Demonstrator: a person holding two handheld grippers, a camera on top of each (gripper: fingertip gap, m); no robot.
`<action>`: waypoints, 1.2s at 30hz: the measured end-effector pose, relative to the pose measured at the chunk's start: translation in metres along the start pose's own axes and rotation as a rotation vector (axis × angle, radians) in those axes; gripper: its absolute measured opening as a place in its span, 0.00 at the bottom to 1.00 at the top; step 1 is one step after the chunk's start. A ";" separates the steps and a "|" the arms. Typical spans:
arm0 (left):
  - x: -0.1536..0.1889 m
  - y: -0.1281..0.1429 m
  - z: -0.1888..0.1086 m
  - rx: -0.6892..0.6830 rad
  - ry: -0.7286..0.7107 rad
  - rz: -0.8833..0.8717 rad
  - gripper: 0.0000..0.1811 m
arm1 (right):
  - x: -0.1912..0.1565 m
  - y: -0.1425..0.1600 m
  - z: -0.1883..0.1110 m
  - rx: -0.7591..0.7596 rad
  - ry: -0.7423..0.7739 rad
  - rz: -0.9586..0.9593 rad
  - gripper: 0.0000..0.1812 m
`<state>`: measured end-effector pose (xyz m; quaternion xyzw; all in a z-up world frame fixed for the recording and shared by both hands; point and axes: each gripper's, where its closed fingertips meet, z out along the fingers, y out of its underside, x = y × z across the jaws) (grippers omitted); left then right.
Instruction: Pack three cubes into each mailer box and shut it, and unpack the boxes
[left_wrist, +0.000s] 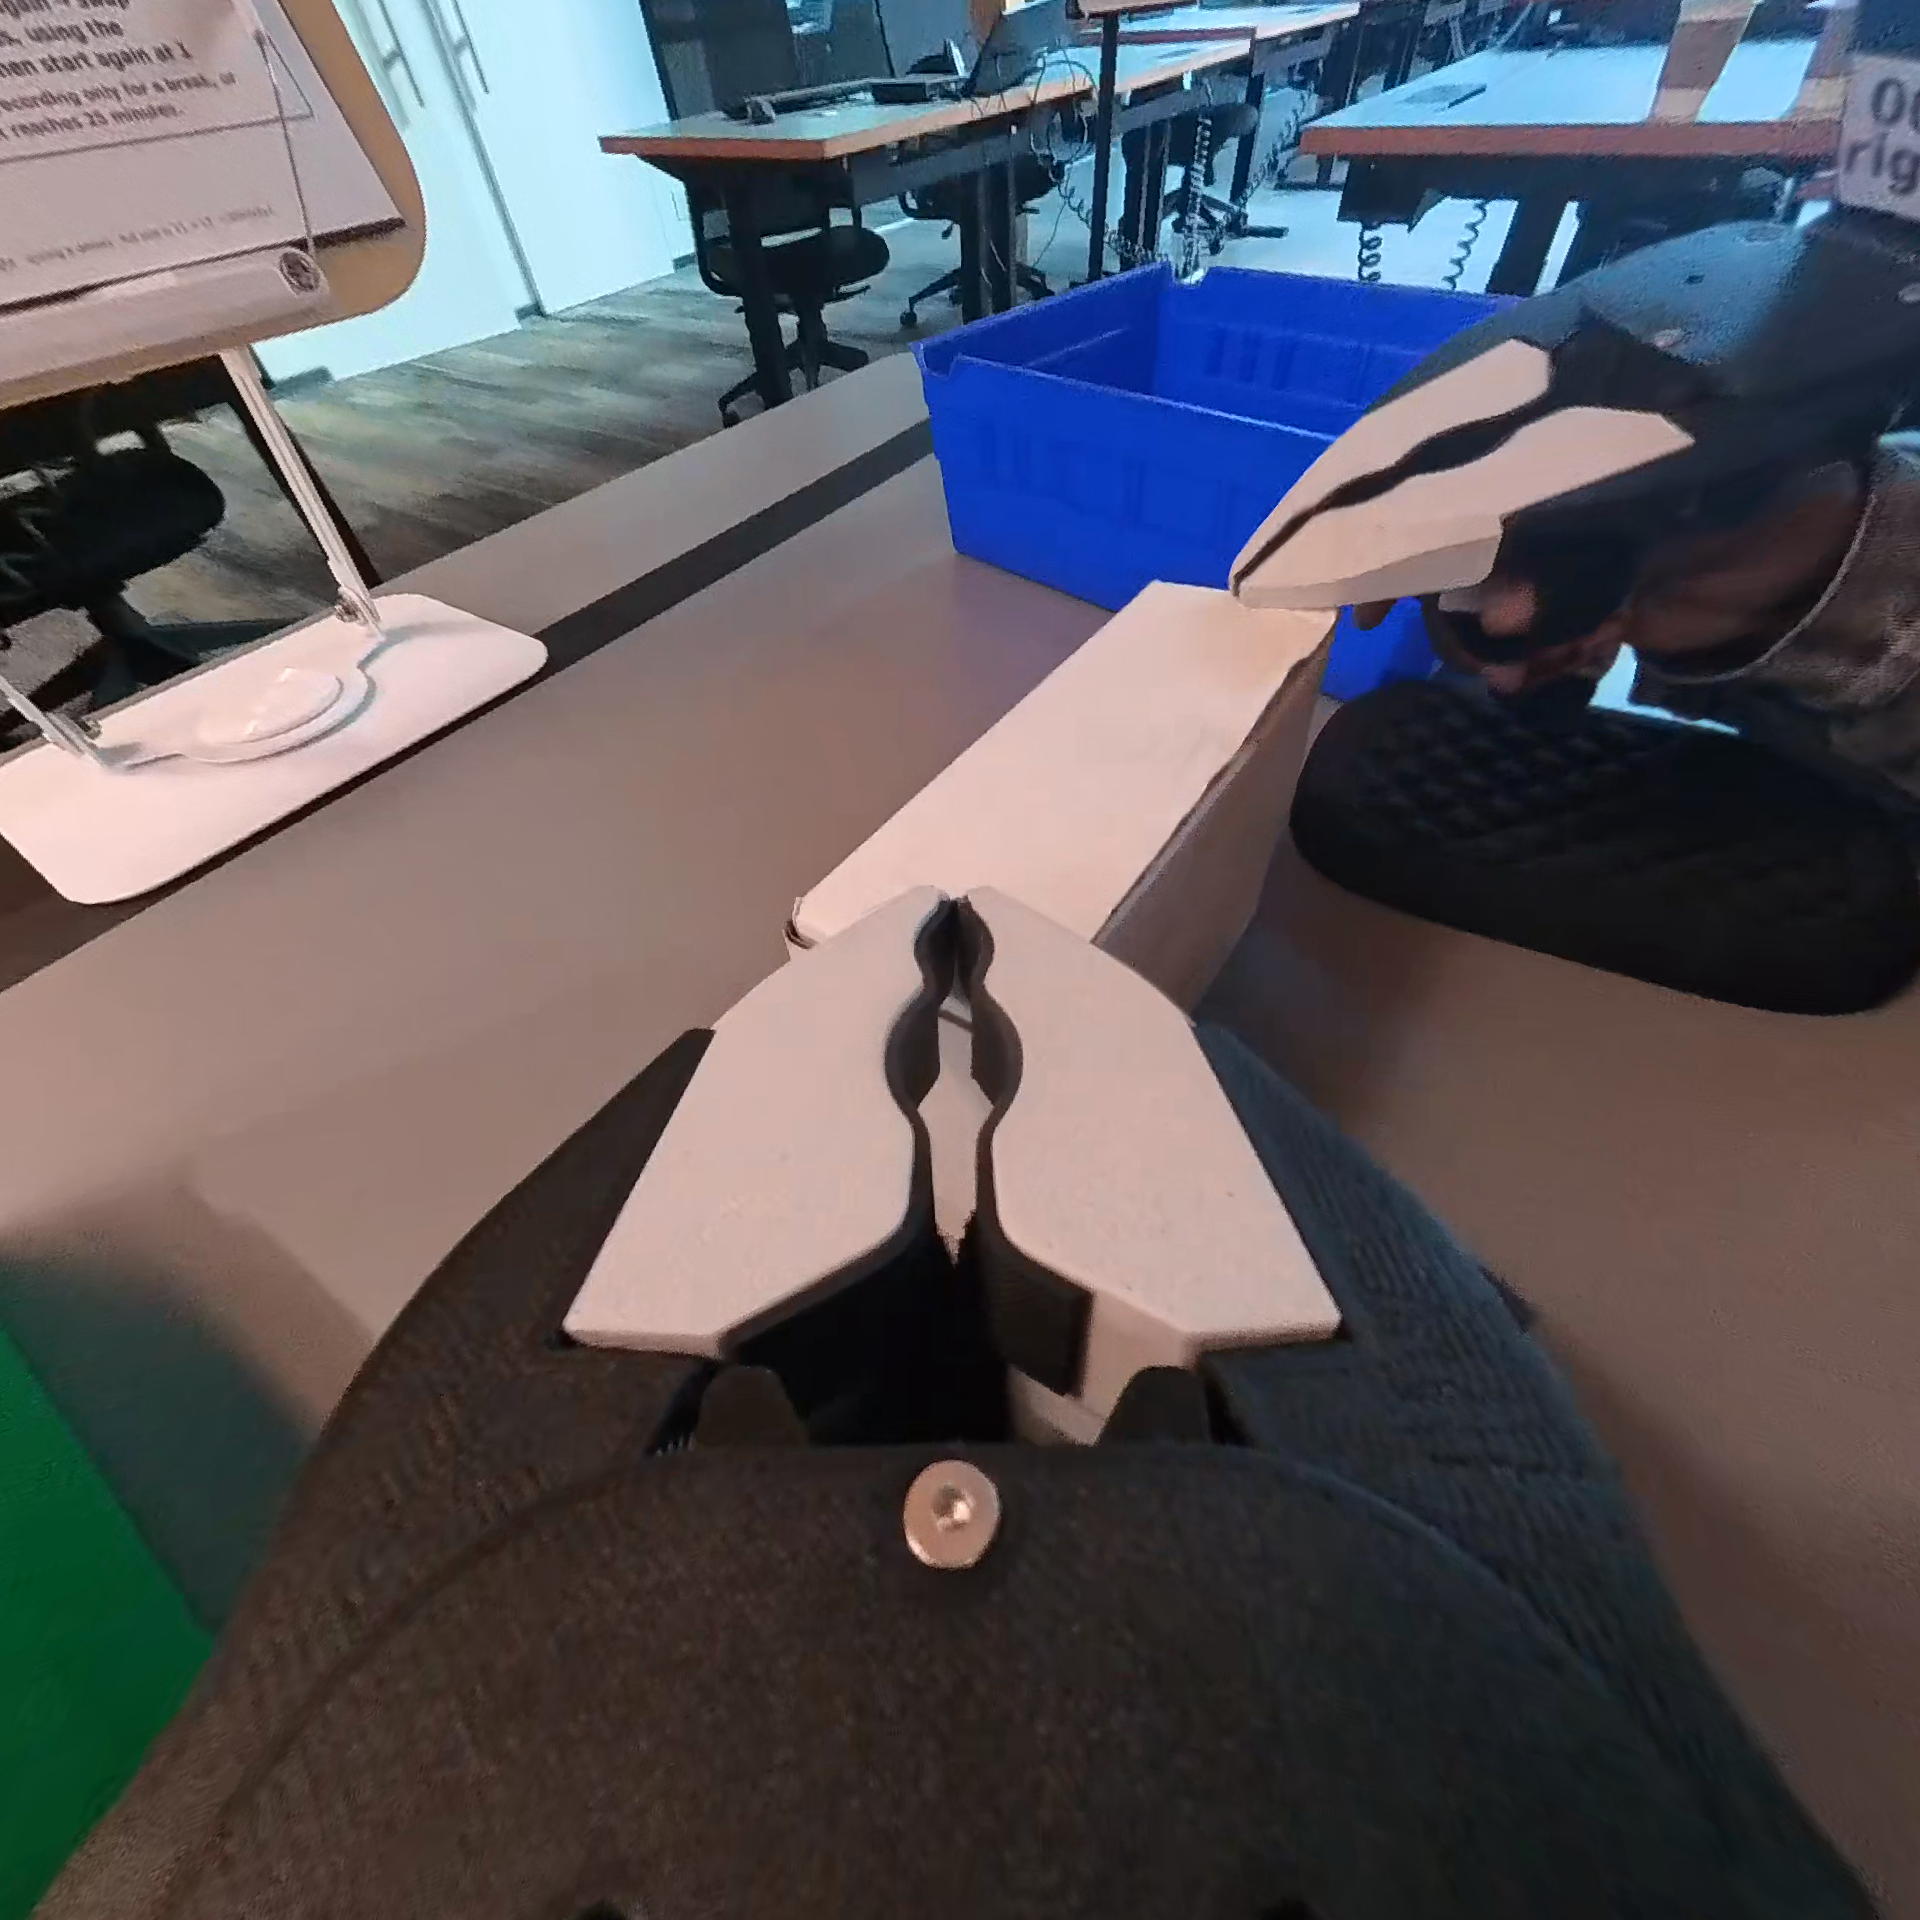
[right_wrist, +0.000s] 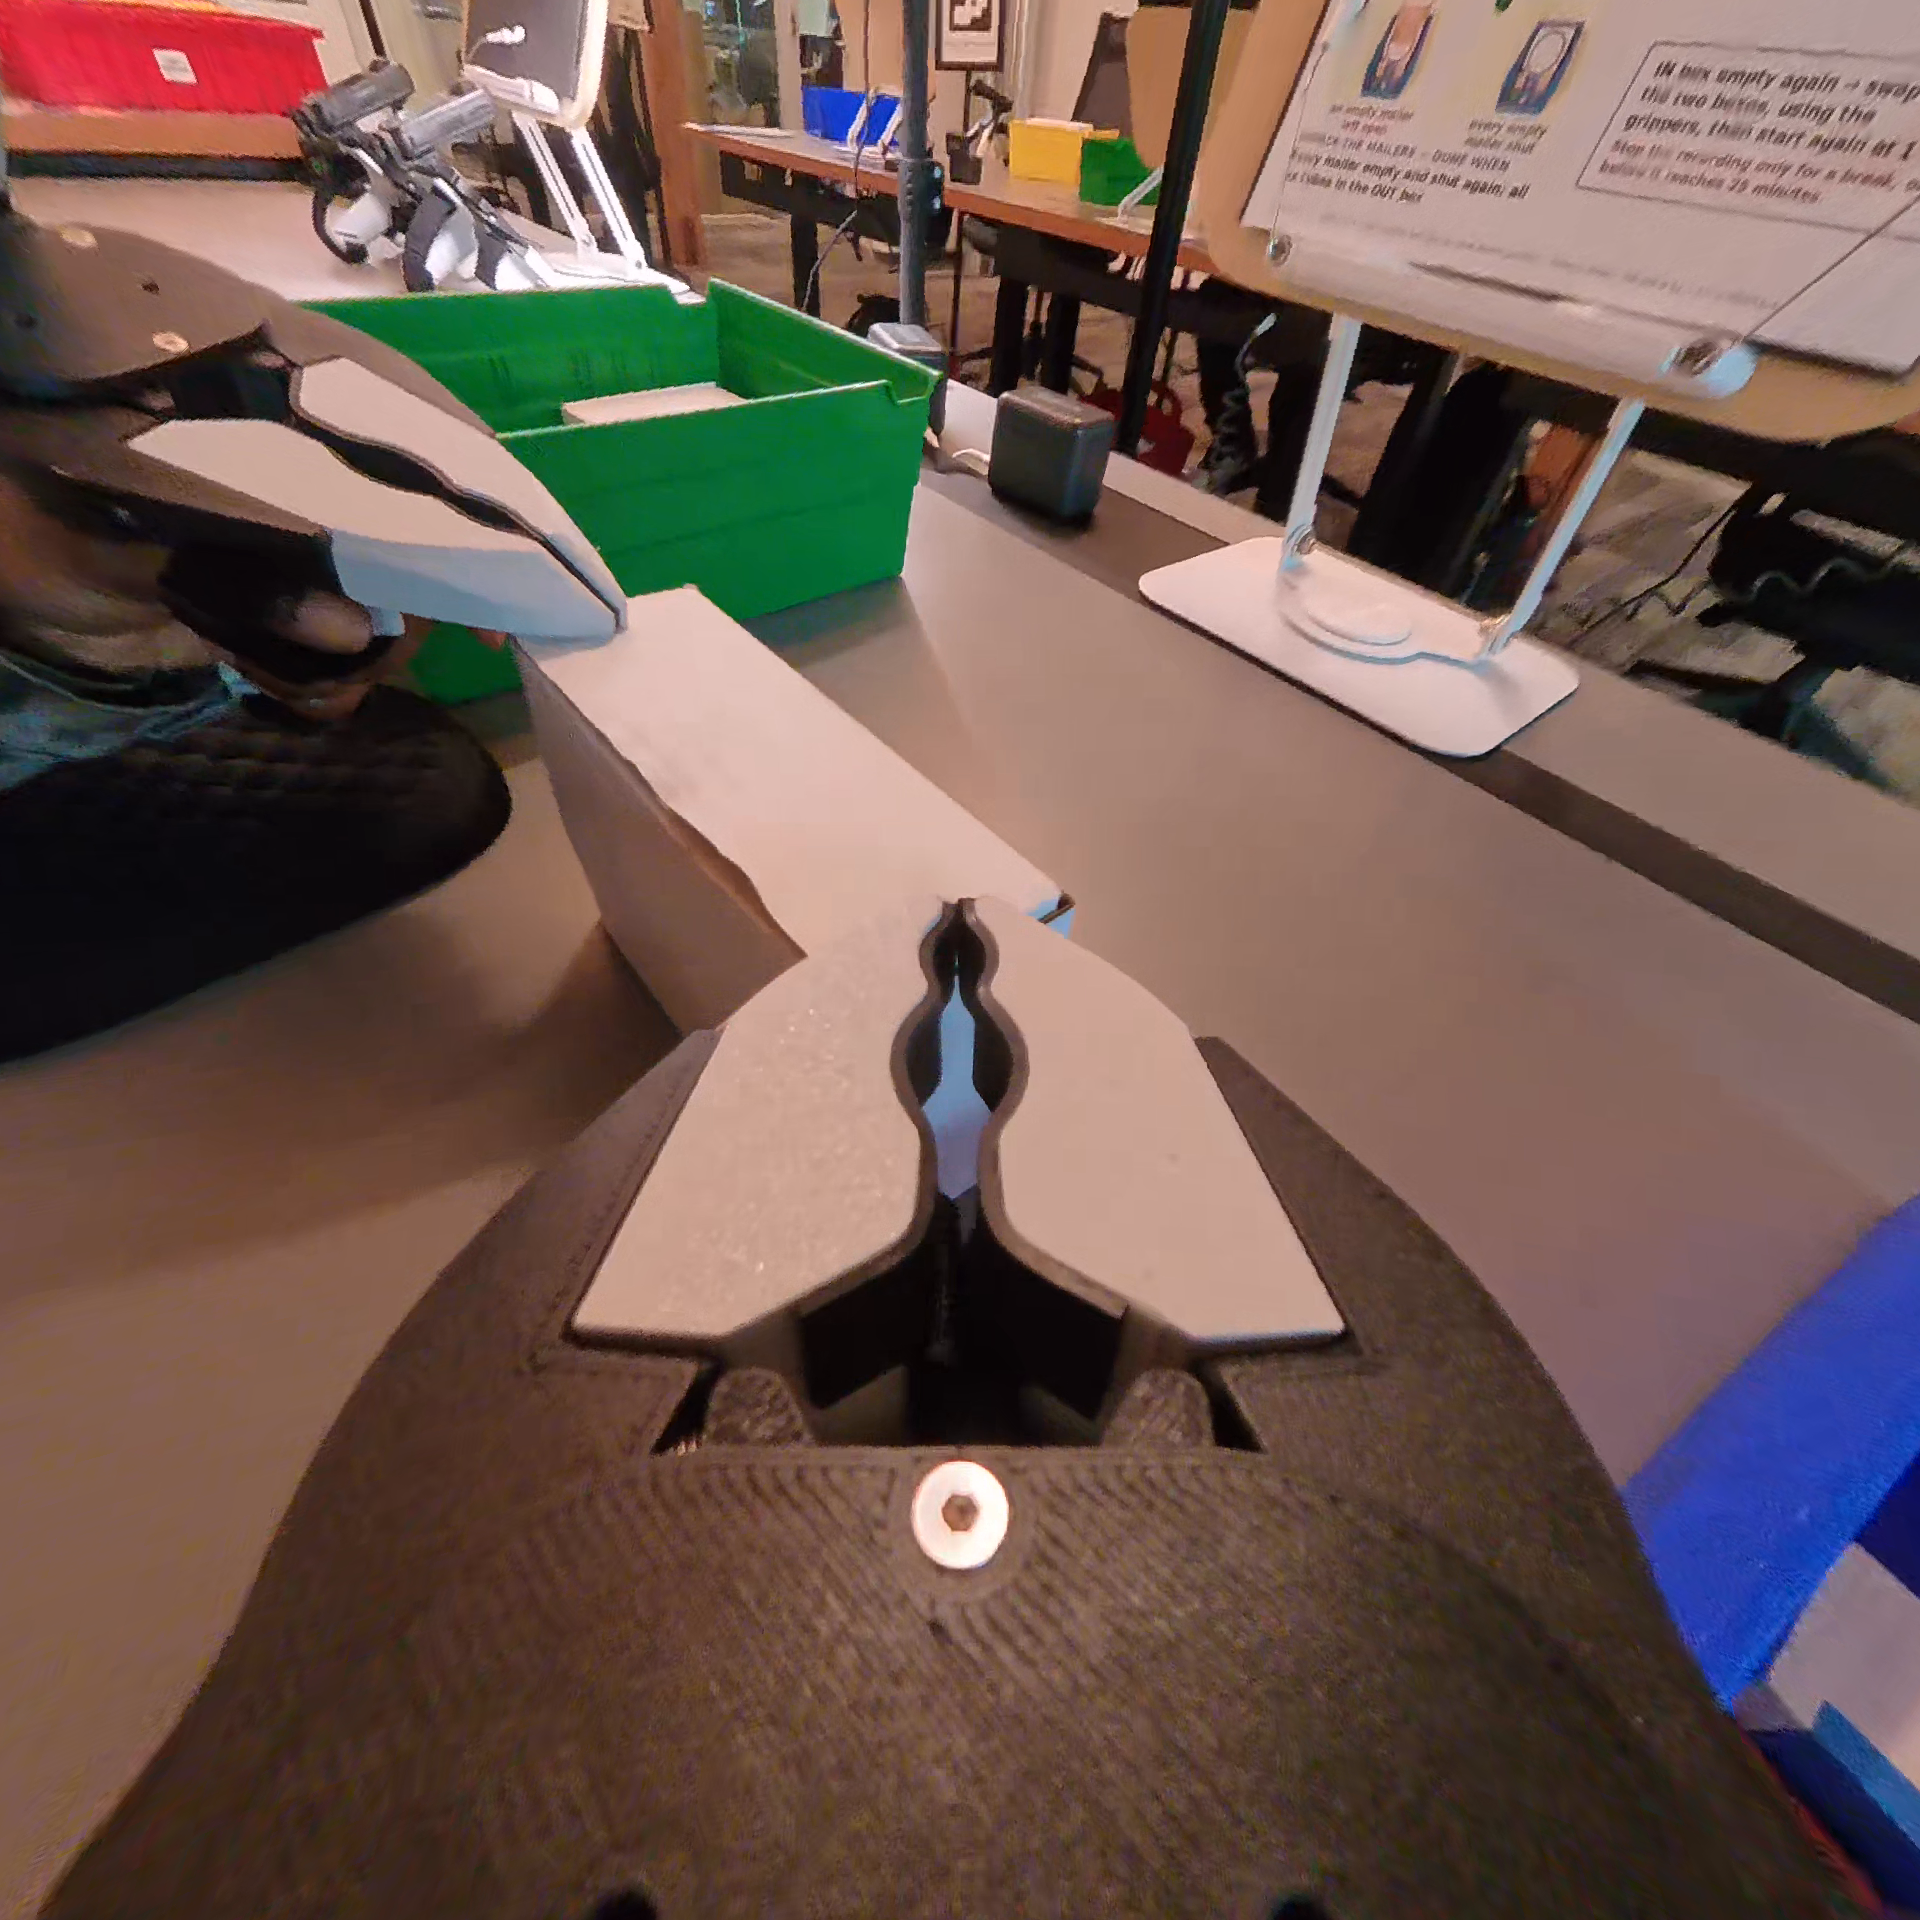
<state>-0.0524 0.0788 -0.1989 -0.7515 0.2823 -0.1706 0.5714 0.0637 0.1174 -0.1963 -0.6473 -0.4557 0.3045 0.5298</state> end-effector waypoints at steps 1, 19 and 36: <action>0.000 0.000 0.000 0.002 -0.002 0.006 0.00 | 0.000 0.001 0.000 0.009 0.015 -0.030 0.00; -0.005 -0.004 -0.012 0.120 0.030 -0.065 0.36 | -0.005 -0.009 -0.018 0.133 -0.123 0.148 0.39; 0.004 0.028 -0.001 -0.073 -0.067 0.384 0.25 | -0.016 0.034 0.000 -0.136 -0.003 -0.251 0.28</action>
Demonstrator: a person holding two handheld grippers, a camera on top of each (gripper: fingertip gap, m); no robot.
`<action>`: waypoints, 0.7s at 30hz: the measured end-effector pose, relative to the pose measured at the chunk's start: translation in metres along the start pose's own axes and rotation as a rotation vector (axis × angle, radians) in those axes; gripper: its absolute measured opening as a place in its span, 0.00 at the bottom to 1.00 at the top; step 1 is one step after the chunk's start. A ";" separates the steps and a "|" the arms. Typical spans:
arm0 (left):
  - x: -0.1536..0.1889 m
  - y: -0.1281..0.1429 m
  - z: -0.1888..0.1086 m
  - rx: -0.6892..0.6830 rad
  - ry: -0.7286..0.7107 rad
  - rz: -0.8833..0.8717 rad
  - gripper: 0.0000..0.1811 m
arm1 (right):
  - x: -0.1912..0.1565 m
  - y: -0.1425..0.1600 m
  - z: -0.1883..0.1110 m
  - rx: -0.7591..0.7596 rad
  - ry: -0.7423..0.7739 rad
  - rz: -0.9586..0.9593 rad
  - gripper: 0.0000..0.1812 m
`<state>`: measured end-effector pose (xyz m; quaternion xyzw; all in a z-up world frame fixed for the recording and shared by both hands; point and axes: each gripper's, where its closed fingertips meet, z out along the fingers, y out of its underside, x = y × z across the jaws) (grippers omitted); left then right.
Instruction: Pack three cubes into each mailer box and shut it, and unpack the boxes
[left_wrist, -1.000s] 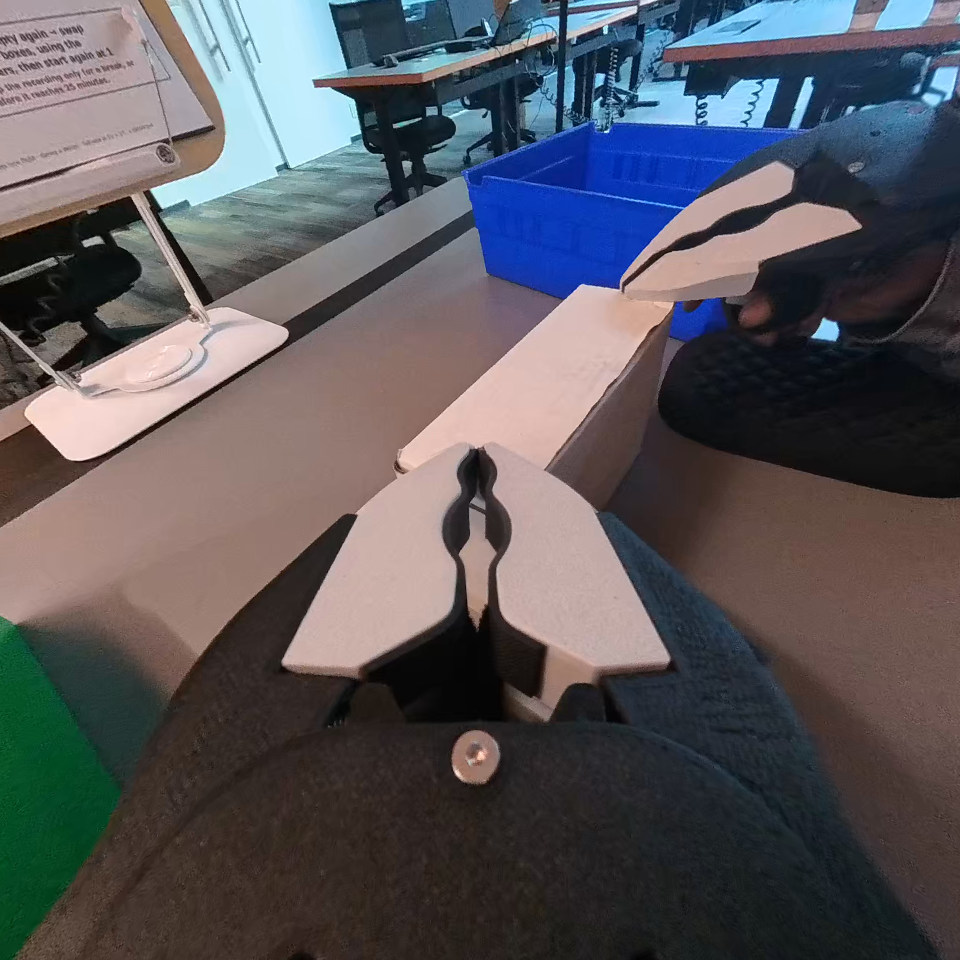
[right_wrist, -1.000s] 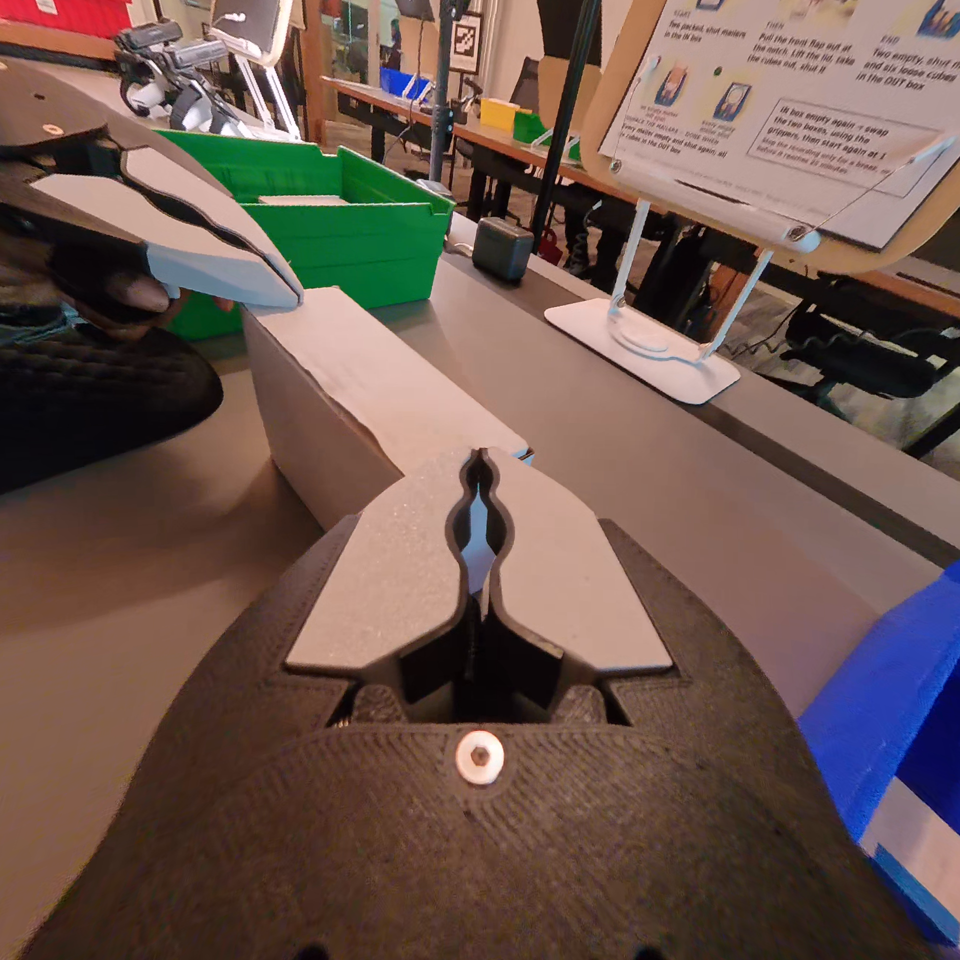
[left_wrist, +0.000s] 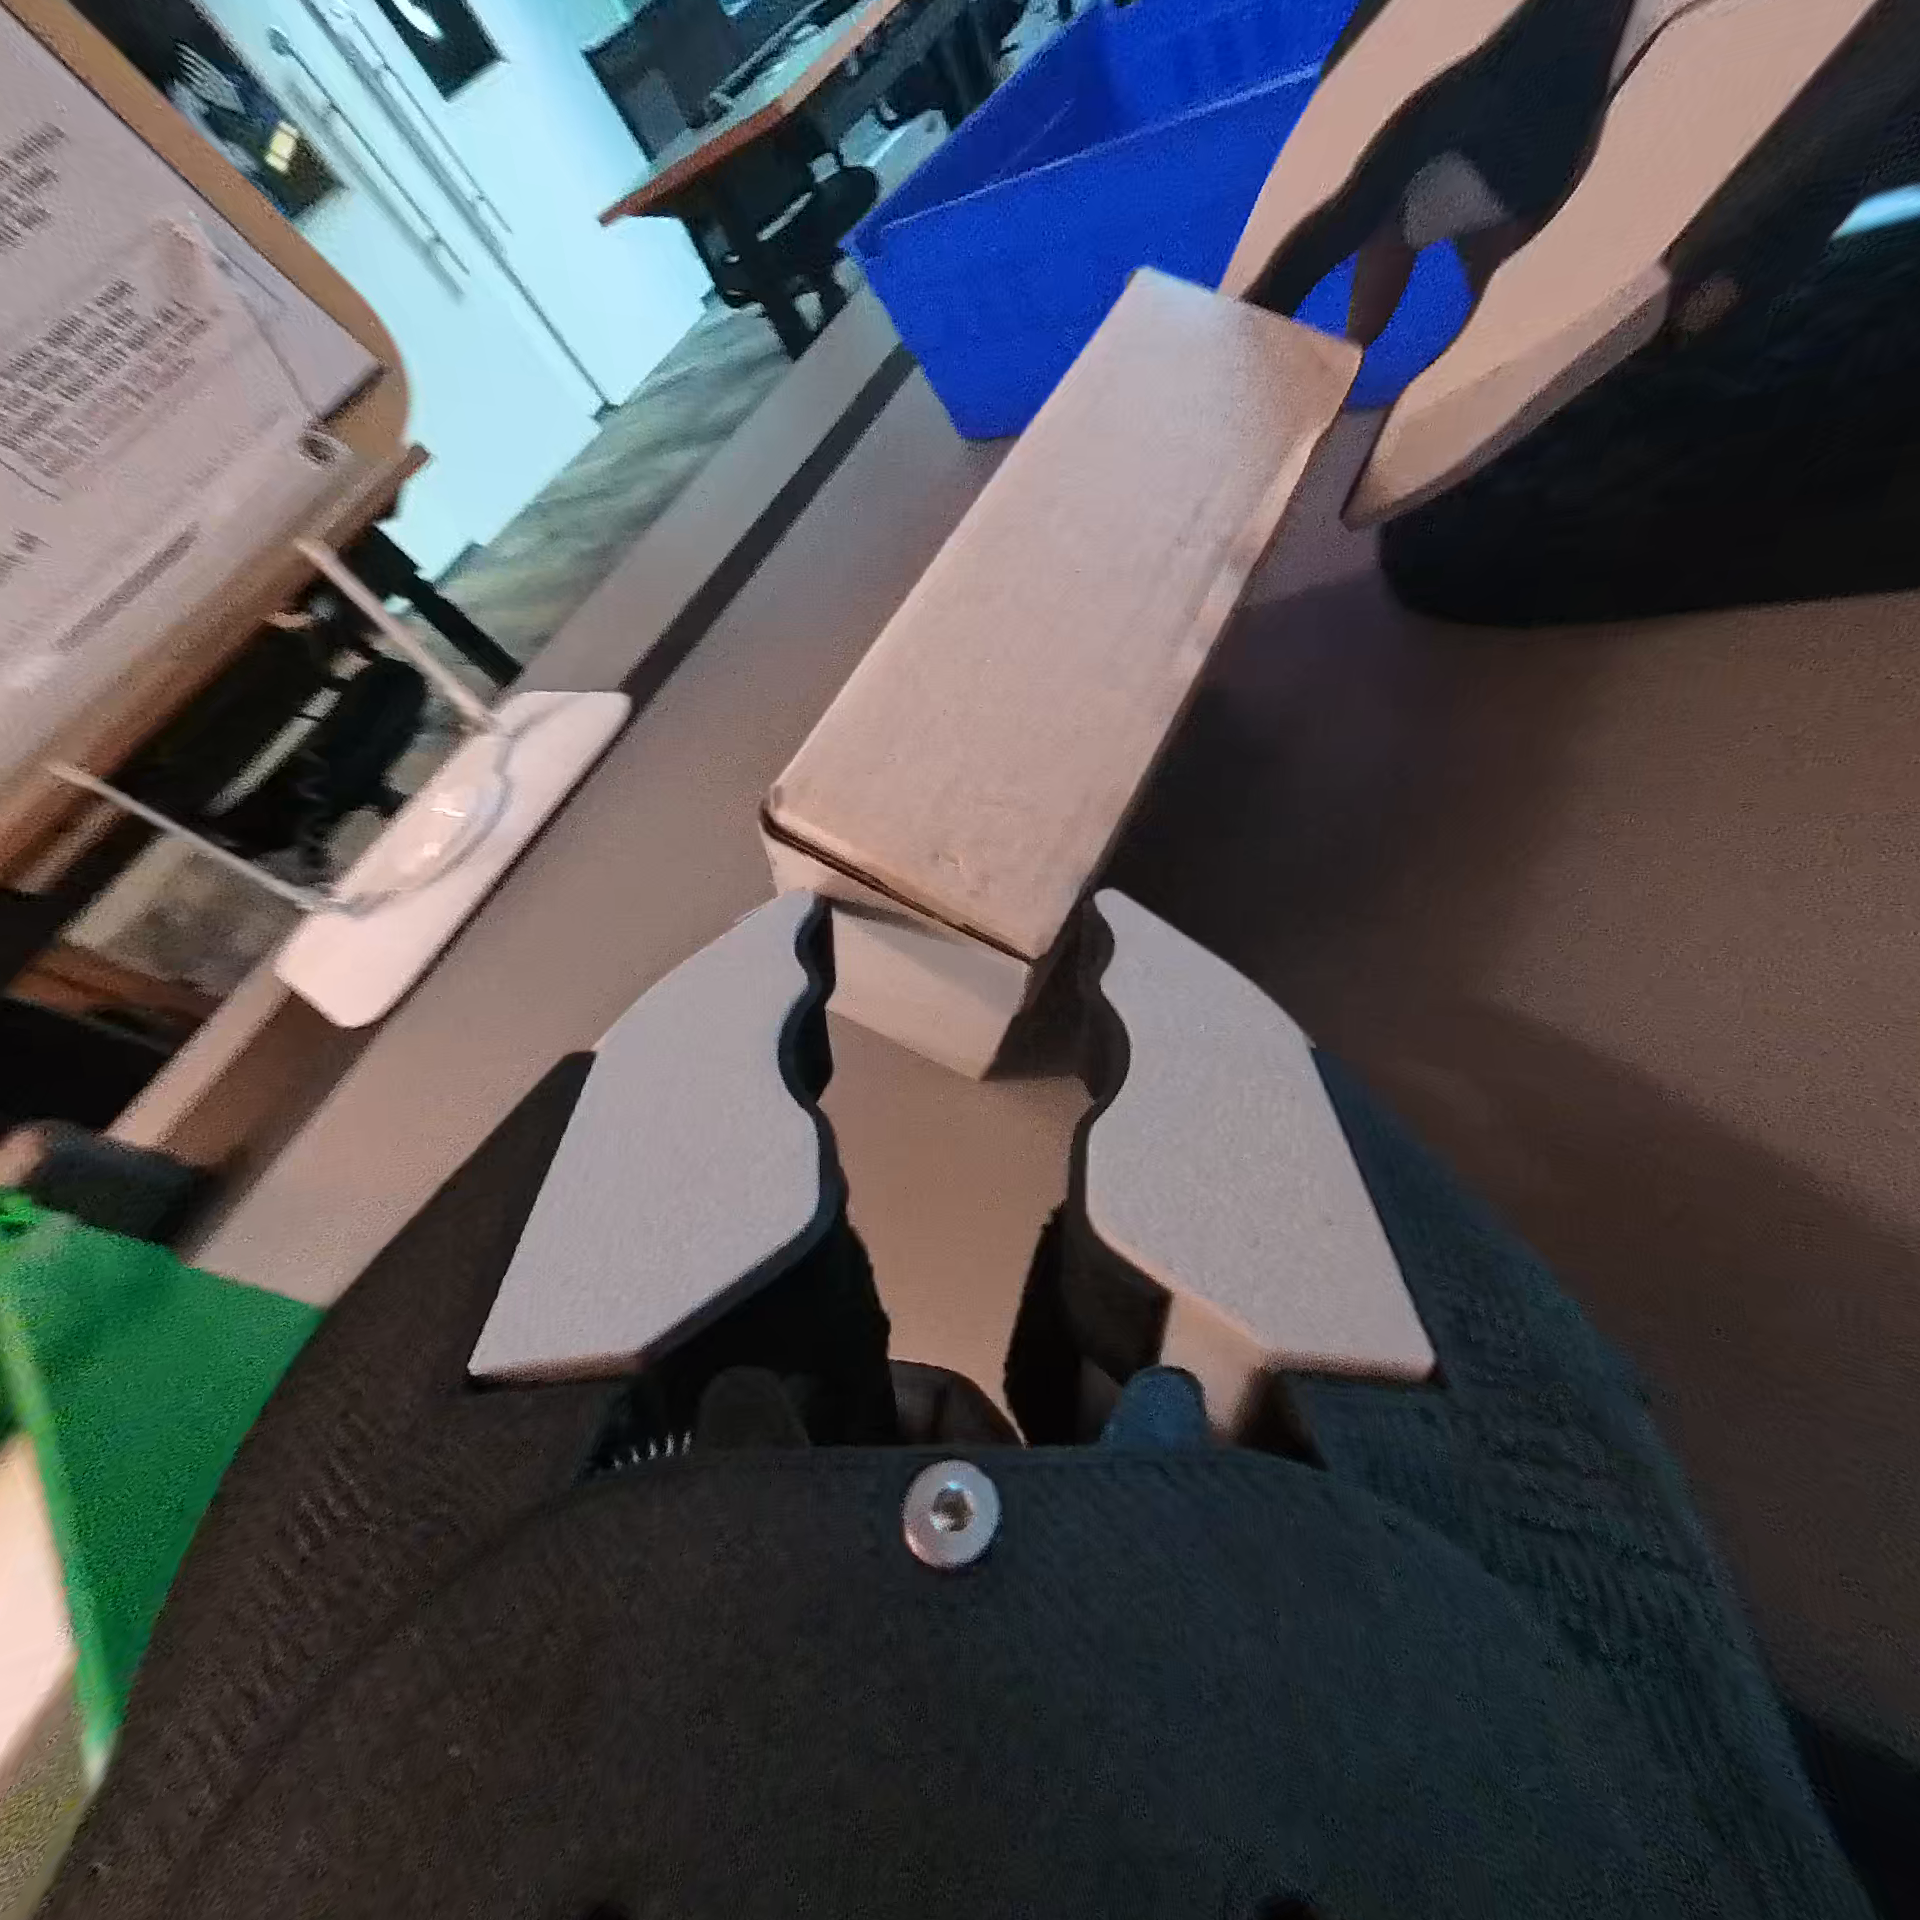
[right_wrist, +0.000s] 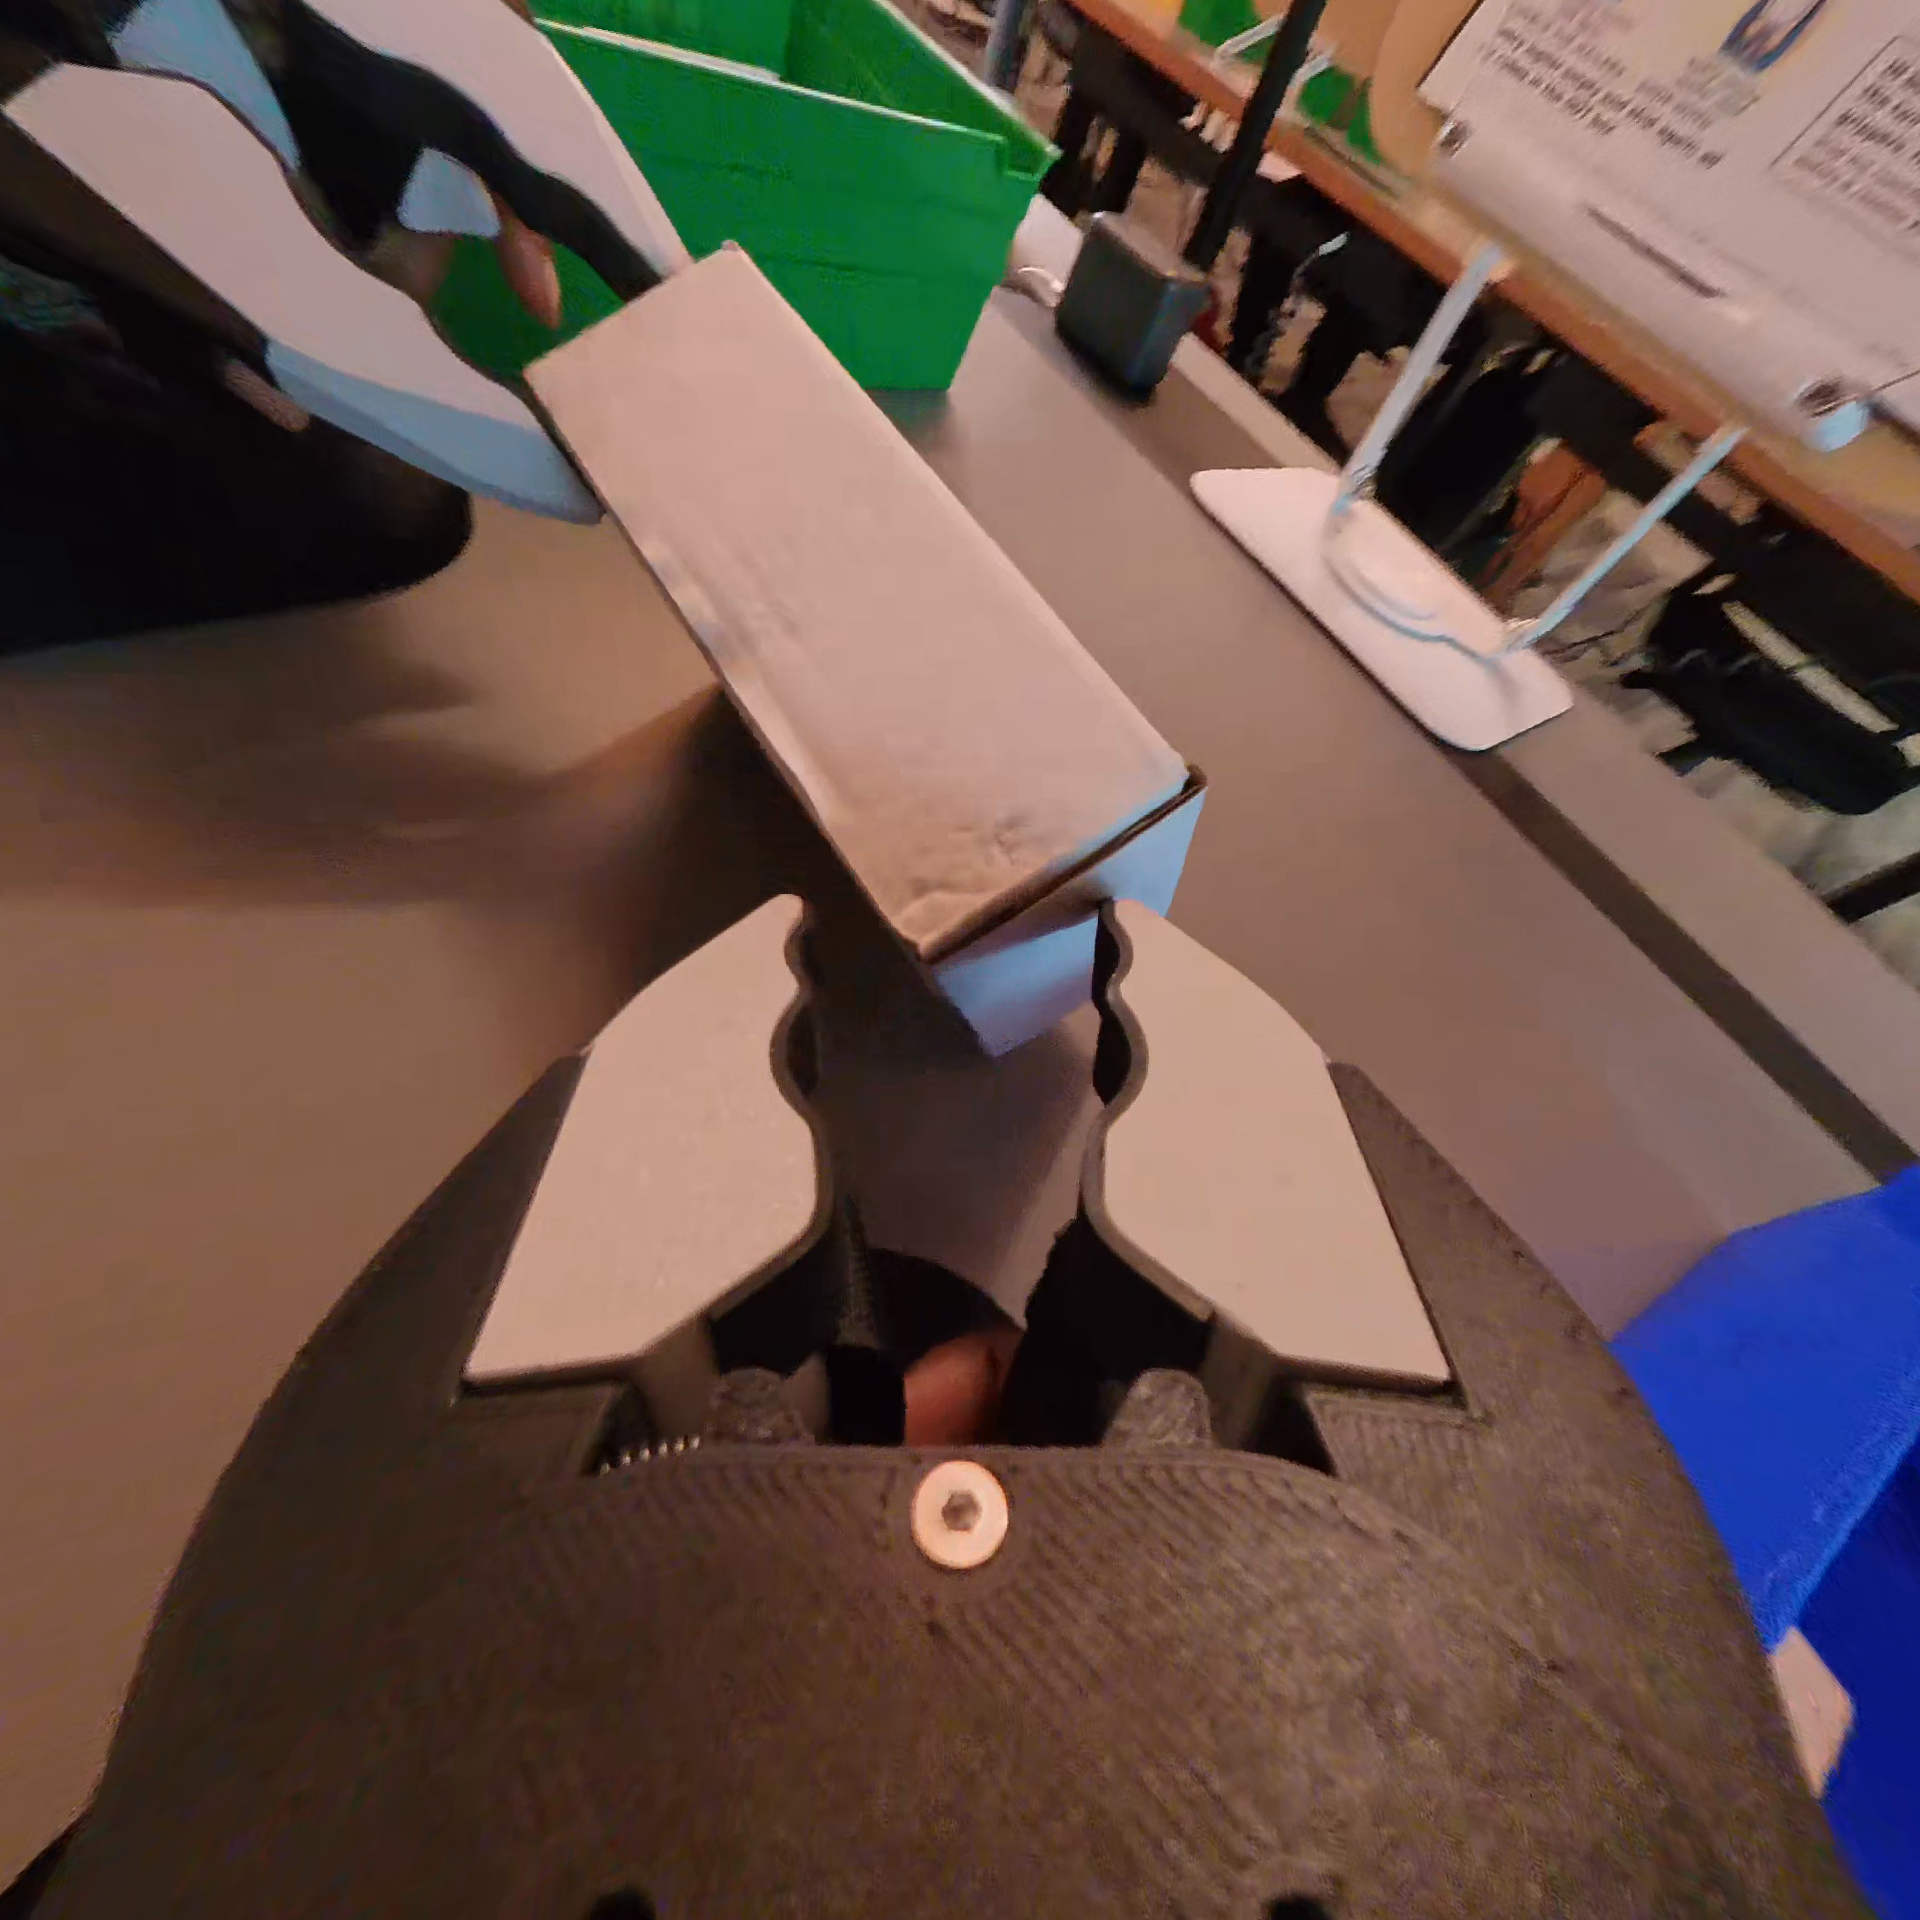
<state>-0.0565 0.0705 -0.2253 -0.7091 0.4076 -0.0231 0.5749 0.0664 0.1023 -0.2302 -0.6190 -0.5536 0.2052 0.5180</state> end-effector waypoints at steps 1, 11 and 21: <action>0.004 -0.001 -0.003 0.003 0.044 -0.044 0.25 | -0.004 0.000 -0.003 -0.001 -0.045 0.027 0.30; 0.039 0.014 -0.011 -0.096 0.319 -0.207 0.20 | -0.027 0.012 -0.028 -0.082 -0.347 0.211 0.37; 0.015 -0.004 -0.008 0.037 0.196 -0.289 0.28 | -0.020 -0.029 -0.029 -0.191 -0.333 -0.116 0.70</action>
